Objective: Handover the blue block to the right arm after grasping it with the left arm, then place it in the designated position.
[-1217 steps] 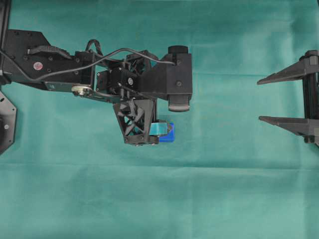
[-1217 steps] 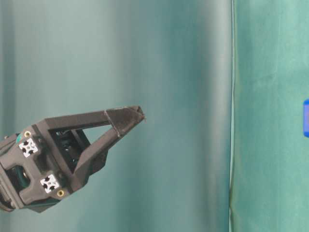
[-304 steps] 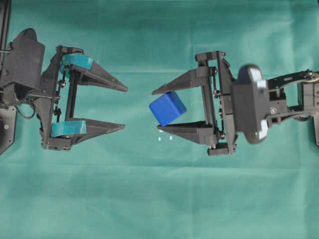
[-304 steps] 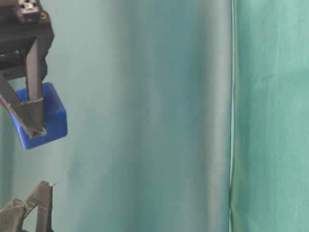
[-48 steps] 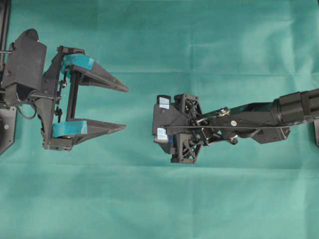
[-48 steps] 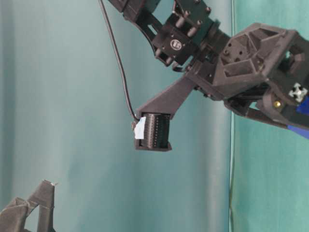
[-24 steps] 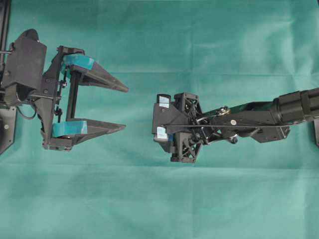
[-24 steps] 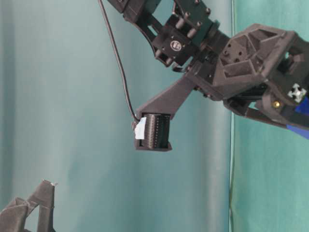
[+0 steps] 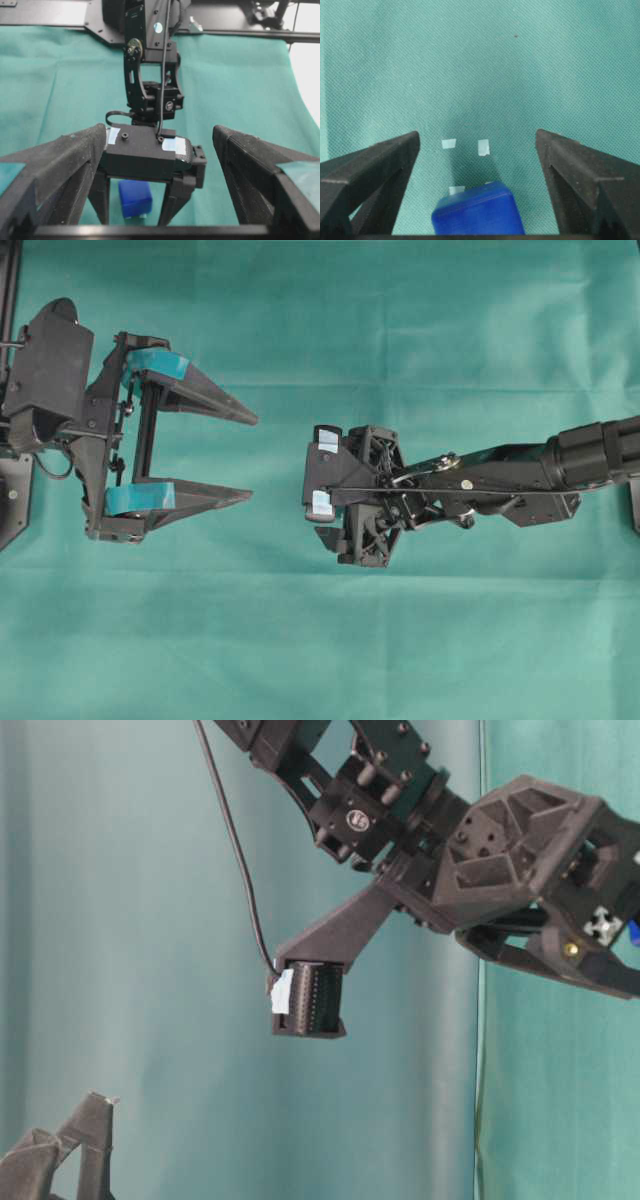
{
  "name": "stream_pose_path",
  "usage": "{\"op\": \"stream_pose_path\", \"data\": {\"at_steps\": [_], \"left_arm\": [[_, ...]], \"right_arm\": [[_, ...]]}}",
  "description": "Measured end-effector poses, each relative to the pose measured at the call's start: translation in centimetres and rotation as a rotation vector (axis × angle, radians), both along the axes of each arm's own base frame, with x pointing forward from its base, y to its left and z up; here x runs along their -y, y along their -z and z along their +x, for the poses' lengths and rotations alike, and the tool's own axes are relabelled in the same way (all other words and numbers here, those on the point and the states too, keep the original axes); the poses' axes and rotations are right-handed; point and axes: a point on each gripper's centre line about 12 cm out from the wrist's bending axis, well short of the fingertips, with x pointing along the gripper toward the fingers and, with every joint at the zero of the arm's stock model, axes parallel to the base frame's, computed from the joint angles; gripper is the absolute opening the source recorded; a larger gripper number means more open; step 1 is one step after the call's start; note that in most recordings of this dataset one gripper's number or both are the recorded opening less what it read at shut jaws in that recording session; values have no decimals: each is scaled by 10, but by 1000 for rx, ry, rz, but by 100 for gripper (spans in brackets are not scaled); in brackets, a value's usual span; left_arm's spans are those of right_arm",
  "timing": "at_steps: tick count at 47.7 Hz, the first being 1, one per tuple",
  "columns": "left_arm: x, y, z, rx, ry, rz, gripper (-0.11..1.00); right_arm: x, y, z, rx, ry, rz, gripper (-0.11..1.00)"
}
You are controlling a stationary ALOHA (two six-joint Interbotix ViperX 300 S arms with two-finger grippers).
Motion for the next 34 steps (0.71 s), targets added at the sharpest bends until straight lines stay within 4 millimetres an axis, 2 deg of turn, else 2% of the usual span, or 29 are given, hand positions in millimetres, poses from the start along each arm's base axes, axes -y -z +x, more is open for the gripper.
{"op": "stream_pose_path", "data": {"at_steps": [21, 25, 34], "left_arm": [[0, 0, 0, 0, 0, 0, 100], [0, 0, 0, 0, 0, 0, 100], [0, 0, 0, 0, 0, 0, 100]], "right_arm": [[0, -2, 1, 6, -1, -1, 93], [0, -9, 1, 20, -1, -2, 93], [2, -41, -3, 69, 9, -13, 93]]}}
